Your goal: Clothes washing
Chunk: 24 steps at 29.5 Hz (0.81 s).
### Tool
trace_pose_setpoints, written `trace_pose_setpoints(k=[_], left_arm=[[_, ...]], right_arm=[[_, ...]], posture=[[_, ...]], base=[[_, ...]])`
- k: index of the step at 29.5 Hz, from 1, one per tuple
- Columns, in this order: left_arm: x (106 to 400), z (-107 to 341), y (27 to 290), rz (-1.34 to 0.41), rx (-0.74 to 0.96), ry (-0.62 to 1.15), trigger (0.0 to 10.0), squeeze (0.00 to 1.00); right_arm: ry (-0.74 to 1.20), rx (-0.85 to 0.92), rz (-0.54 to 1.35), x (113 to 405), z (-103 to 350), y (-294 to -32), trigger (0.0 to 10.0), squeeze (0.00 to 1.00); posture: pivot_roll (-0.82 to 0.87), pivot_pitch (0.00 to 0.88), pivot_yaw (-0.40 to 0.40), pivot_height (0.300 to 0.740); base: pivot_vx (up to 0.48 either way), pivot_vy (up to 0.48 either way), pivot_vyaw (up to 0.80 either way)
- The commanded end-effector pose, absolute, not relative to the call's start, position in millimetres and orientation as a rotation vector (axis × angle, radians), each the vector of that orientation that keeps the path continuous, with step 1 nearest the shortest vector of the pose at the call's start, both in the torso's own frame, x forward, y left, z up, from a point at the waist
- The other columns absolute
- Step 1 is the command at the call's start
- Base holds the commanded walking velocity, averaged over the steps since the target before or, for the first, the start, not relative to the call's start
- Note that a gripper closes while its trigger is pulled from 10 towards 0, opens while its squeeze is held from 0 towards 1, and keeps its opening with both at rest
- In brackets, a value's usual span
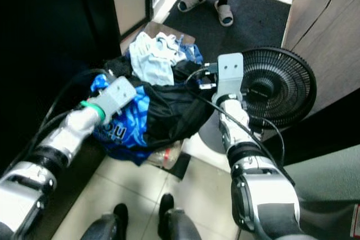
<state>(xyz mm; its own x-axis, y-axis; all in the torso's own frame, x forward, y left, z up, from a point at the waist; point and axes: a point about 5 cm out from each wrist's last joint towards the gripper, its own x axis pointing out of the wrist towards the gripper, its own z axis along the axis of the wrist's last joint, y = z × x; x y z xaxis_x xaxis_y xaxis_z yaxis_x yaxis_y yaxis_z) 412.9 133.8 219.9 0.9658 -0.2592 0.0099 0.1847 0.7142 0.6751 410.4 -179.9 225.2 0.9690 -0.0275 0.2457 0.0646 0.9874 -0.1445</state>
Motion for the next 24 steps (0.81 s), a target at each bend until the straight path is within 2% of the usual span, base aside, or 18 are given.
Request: trace_pose_setpoints(k=[1,3,4,6,8,15,22,24], left_arm=[[414,219,144,-0.217,0.706,-0.079,10.0,0.00],[418,240,152,-0.243,0.561,-0.103,10.0,0.00],[418,240,152,-0.243,0.561,-0.103,10.0,0.00],[418,258,164,-0.270,0.379,-0.144,10.0,0.00],[416,269,173,-0.269,0.299,-0.186,10.0,0.00],[404,278,178,-0.263,0.253,-0.305,10.0,0.00],[373,279,165,-0.283,0.126,-0.377,10.0,0.00],[363,282,162,-0.276,0.072,-0.394,10.0,0.00]], right_arm=[[-0.219,-0.149,-0.052,409,218,-182,10.0,0.00],[-0.224,-0.150,-0.057,409,219,-184,10.0,0.00],[-0.224,-0.150,-0.057,409,219,-184,10.0,0.00],[-0.228,-0.154,-0.070,409,220,-190,10.0,0.00],[-0.231,-0.158,-0.080,408,222,-194,10.0,0.00],[-0.315,-0.144,-0.070,408,238,-192,10.0,0.00],[-0.465,-0.119,0.005,403,260,-183,10.0,0.00],[-0.559,-0.084,-0.008,398,281,-186,10.0,0.00]], posture=[[0.11,0.416,-0.008,0.740],[0.10,0.415,-0.006,0.740],[0.10,0.415,-0.006,0.740],[0.10,0.409,-0.007,0.740],[0.10,0.404,-0.009,0.740],[0.11,0.374,-0.015,0.740],[0.13,0.348,-0.019,0.740],[0.13,0.330,-0.017,0.740]], base=[[0.000,0.000,0.00],[0.000,0.000,0.00],[0.000,0.000,0.00],[0.000,0.000,0.00],[0.000,0.000,0.00],[0.000,0.000,0.00],[0.000,0.000,0.00],[0.000,0.000,0.00]])
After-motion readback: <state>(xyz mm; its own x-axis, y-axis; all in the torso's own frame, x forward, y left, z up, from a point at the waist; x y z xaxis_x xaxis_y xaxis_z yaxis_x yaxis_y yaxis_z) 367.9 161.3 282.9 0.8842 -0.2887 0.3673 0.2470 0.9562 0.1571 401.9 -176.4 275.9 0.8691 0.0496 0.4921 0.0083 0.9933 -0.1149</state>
